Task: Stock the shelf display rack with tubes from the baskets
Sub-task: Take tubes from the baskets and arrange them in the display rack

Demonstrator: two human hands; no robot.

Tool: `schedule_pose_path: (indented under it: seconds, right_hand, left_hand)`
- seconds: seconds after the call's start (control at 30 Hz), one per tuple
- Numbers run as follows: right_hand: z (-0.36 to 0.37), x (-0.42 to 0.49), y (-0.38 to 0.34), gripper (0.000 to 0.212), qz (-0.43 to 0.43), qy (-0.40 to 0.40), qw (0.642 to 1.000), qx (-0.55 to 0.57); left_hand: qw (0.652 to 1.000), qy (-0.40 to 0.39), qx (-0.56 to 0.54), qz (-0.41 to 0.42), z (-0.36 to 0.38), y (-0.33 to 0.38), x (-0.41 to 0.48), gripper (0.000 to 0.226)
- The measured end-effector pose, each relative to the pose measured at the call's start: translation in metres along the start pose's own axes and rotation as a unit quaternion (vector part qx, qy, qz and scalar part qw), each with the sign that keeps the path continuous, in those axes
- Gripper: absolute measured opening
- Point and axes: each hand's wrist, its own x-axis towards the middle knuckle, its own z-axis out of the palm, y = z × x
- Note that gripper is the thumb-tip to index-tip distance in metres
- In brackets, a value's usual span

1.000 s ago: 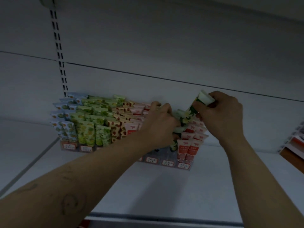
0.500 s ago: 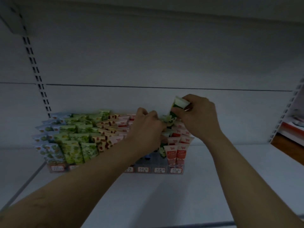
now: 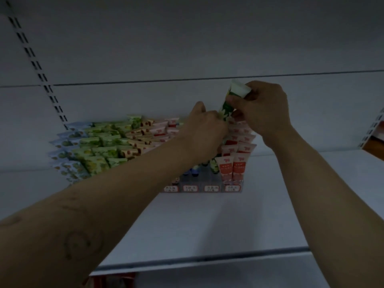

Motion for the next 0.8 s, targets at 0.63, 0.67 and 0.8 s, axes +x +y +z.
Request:
schedule_pose_path:
  seconds: [0.63,0.67,0.8]
  right_hand:
    - [-0.023,-0.011,-0.02,0.009,-0.034,-0.002,0.998,0.049]
    - [-0.022,-0.012,-0.023,0.01,-0.043,-0.019,0.998,0.036]
    - [-0.023,-0.02,-0.035,0.016,-0.061,-0.123,0.989,-0.055]
  left_hand:
    - [0.978,0.077,-0.194,-0.025,0.014,-0.027,-0.036,0.029]
    - [0.963,0.103,-0.24,-0.066,0.019,-0.032,-0.047,0.034]
    - [0.965,0.079,-0.236,-0.082,0.033,-0.034,-0.064,0.038]
